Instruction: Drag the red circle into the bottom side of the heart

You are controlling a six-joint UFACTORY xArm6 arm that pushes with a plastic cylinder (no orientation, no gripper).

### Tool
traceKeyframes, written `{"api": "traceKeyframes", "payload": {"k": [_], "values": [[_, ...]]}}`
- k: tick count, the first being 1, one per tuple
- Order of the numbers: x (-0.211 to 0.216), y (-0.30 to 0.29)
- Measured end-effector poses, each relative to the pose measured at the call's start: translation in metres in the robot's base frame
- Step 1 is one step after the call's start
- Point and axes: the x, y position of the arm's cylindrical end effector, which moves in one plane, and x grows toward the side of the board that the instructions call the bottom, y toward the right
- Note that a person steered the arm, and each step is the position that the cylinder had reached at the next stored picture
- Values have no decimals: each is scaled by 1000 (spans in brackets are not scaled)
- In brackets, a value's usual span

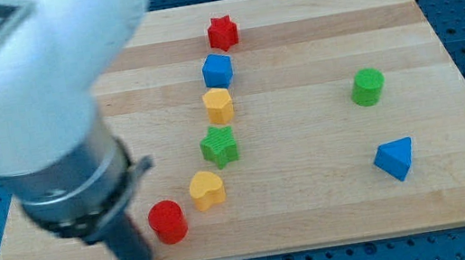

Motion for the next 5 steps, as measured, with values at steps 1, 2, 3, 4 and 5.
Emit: {"api": "traceKeyframes", "payload": {"k": [1, 2, 3, 4, 5], "values": [[-3, -44], [-13, -2], [-18, 19], [-18, 46], [-18, 74]]}}
